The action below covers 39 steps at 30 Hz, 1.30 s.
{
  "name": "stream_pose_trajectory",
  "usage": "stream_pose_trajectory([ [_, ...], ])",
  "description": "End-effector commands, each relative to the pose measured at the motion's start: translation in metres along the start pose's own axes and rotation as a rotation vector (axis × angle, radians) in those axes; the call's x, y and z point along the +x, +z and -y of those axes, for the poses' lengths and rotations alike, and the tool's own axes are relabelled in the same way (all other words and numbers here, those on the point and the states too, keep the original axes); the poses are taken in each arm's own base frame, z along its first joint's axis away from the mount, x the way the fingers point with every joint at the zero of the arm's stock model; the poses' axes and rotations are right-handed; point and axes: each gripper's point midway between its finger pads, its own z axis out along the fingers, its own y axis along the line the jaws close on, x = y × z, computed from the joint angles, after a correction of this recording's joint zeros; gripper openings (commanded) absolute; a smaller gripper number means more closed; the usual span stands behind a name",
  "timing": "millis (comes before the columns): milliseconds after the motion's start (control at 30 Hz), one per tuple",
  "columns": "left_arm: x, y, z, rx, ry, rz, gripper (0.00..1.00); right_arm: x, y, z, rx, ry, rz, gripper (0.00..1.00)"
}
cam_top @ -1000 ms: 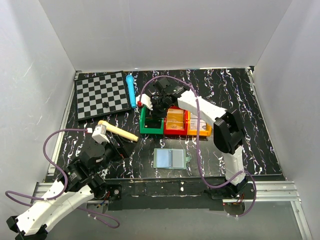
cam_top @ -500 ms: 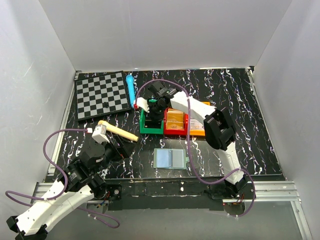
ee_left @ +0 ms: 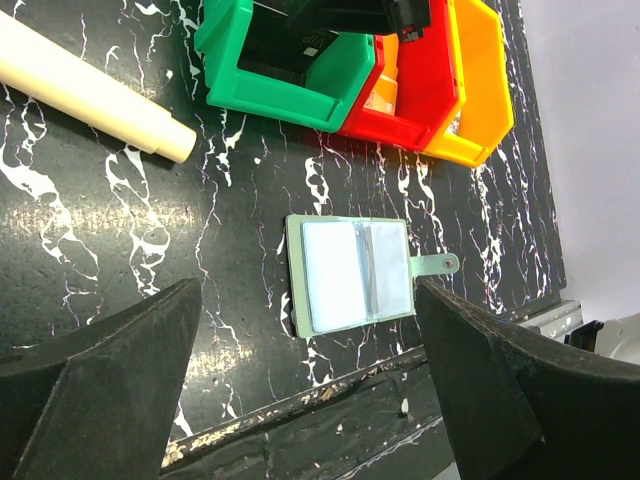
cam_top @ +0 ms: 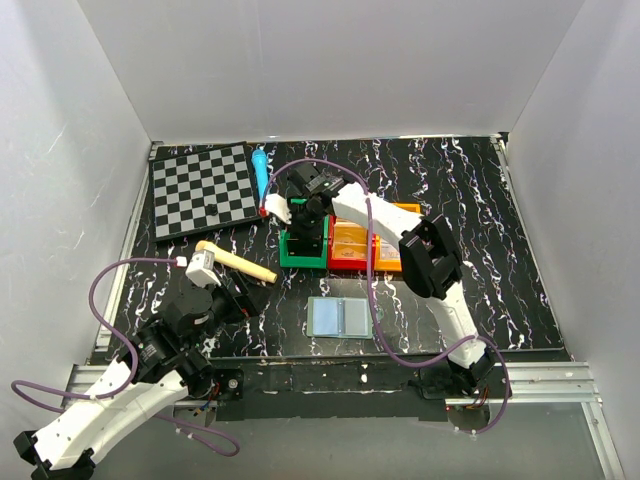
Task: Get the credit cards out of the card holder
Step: Place the credit card in the storage box.
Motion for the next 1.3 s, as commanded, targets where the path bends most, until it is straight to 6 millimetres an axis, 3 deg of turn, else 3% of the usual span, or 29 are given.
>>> stream_pose_trajectory([
  [0, 0.000, 0.003, 0.000, -0.002, -0.004, 0.002, 0.88, 0.011, 0.010, 0.005, 0.019, 0.039, -0.058, 0.01],
  [333, 0.004, 0.004, -0.002, -0.004, -0.006, -0.007, 0.88, 0.021, 0.019, 0.021, 0.091, 0.097, -0.114, 0.01],
  [933, 0.001, 0.005, 0.003, 0.005, 0.003, -0.006, 0.88, 0.023, 0.012, 0.062, 0.292, 0.106, -0.153, 0.01],
  [1267, 0.002, 0.005, 0.002, 0.007, -0.003, -0.004, 0.88, 0.022, 0.014, 0.061, 0.285, 0.098, -0.146, 0.01],
])
